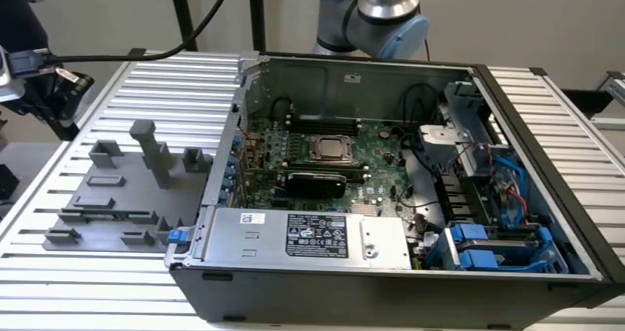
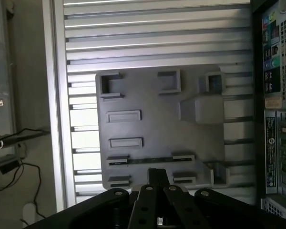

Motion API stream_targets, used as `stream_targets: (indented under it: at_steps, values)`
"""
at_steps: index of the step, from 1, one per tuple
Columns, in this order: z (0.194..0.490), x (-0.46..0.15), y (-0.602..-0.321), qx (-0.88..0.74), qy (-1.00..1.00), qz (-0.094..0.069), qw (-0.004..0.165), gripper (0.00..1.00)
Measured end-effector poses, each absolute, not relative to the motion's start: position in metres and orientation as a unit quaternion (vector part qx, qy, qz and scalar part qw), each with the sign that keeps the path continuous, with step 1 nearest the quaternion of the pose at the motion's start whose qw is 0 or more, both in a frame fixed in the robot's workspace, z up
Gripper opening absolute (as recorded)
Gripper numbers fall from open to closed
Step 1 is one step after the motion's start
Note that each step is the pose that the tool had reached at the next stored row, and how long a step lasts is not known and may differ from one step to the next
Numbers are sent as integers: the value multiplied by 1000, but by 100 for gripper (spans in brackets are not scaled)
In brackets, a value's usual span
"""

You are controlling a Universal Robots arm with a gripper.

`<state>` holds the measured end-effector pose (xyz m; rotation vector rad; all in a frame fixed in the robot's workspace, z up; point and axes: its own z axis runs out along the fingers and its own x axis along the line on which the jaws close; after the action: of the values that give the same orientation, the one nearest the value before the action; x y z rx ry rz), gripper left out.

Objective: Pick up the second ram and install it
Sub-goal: 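Reach for the second ram, then pick up the second ram and move it above second insertion slot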

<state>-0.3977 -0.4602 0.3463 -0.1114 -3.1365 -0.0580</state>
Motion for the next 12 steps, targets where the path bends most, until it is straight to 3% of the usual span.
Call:
stream_targets:
  at_steps: [12]
  values:
    - [338, -400, -464, -22, -1000, -17, 3, 0]
